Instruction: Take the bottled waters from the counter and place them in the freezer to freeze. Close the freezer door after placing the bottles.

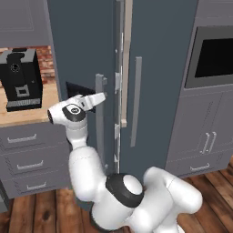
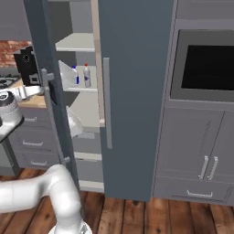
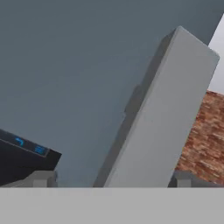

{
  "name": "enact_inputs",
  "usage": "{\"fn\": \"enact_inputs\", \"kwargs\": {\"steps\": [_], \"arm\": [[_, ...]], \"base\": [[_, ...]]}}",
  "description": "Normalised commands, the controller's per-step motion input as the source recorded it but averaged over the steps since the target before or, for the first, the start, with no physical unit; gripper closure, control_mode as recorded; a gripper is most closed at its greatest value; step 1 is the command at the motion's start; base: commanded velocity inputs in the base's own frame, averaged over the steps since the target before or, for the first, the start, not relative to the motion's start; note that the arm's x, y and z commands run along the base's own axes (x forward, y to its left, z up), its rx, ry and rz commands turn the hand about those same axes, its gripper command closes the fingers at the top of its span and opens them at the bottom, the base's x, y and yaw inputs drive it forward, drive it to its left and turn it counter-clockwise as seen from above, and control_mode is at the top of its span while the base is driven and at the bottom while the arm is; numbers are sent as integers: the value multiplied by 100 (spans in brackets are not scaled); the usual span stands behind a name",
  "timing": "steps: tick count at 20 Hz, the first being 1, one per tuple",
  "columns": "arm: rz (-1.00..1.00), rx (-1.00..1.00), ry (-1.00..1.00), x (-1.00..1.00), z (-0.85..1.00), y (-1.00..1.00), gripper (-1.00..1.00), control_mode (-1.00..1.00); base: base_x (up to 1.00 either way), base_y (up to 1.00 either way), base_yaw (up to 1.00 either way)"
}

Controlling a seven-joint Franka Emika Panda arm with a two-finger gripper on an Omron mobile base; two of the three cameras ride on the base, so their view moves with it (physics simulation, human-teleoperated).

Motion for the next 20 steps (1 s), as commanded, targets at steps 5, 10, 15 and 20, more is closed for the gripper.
{"fn": "enact_inputs", "kwargs": {"steps": [5,10,15,20], "arm": [[1,7,3,61,-2,-93,-100,-100],[1,9,4,65,0,-93,-100,-100],[0,8,7,88,-4,-78,-100,-100],[0,13,2,88,-12,-66,-100,-100]], "base": [[0,0,0],[0,0,0],[0,0,0],[0,0,0]]}}
